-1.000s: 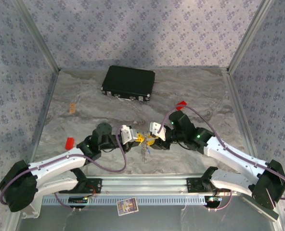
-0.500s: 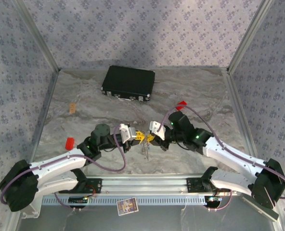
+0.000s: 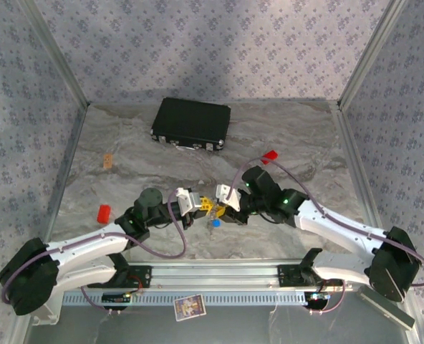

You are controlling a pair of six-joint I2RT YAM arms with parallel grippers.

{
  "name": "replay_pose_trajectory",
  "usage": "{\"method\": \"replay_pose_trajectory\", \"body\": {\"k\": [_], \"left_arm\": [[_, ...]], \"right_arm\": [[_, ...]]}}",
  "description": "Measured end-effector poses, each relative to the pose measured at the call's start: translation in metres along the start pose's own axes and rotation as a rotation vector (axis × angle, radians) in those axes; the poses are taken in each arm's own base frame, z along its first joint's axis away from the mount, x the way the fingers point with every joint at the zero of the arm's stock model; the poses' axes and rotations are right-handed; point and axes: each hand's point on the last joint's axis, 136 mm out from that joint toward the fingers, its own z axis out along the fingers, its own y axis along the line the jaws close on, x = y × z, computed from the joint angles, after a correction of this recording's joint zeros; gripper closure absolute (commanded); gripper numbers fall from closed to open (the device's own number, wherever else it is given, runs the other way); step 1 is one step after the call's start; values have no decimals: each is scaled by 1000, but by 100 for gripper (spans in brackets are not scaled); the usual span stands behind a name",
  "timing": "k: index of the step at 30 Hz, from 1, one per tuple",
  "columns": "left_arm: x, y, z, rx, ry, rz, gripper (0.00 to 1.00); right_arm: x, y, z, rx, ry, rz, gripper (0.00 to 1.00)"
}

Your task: Put the keys on the keyring

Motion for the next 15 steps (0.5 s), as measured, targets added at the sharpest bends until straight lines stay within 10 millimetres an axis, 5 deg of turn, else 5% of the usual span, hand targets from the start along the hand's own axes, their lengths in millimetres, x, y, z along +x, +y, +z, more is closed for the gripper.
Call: {"method": "replay_pose_trajectory", "body": {"k": [7, 15], "left_arm": [[0, -1, 0, 6, -2, 3, 100], [0, -7, 0, 39, -4, 2, 100]], "right_arm": [[-16, -6, -26, 63, -77, -25, 71], [-18, -8, -22, 54, -103, -26, 73]]}}
